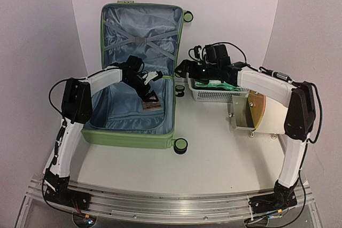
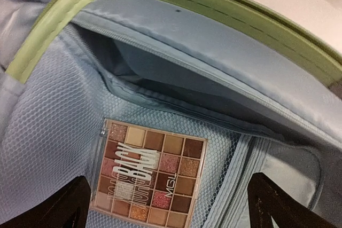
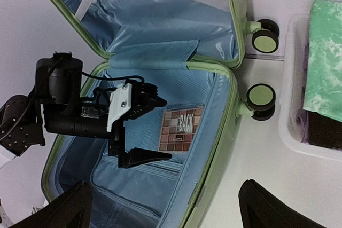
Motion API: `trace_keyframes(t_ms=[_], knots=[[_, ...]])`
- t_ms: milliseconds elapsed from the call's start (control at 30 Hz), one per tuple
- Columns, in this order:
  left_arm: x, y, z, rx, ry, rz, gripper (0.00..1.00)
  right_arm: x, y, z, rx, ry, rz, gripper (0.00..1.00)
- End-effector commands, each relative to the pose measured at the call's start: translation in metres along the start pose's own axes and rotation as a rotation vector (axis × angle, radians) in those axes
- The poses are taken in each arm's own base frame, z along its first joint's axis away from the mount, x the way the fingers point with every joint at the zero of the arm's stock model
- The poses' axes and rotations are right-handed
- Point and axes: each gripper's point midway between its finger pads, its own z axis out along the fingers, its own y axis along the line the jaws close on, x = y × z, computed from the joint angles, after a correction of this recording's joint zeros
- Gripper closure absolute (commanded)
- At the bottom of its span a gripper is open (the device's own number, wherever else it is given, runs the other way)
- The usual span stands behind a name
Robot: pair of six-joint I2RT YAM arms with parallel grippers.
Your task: Open, take out, and arrange the luggage
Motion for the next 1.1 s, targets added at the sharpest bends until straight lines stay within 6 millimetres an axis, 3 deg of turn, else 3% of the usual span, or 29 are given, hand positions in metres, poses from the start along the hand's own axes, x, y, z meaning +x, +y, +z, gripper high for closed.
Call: trace_keyframes(t_ms=[0,200,367,433,600,700,833,1067], knots=[[0.038,-0.003,0.012,0.125,0.06,0.269,0.0,-0.022,0.03,-0.015,-0.054,-0.091,-0.025,0.03],[0.035,0.018,0.029,0.082,0.027,0.334,0.0,-0.017,0.042,-0.023,-0.049,-0.101,-0.079,0.03],[0.041,0.038,0.035,0.051,-0.004,0.26,0.0,-0.012,0.051,-0.032,-0.04,-0.111,-0.113,0.03],[0.047,0.037,0.038,0.07,-0.003,0.233,0.0,-0.009,0.054,-0.033,-0.034,-0.11,-0.129,0.03],[0.064,0.012,0.05,0.177,0.019,0.168,0.01,-0.001,0.056,-0.033,-0.019,-0.104,-0.15,0.03],[0.088,-0.014,0.048,0.291,0.077,0.158,0.04,0.001,0.057,-0.033,-0.018,-0.1,-0.157,0.03],[0.127,-0.062,0.03,0.434,0.209,0.242,0.06,0.002,0.053,-0.034,-0.001,-0.103,-0.157,0.02],[0.129,-0.077,-0.011,0.467,0.269,0.306,0.02,0.005,0.052,-0.031,0.004,-0.097,-0.16,0.02]])
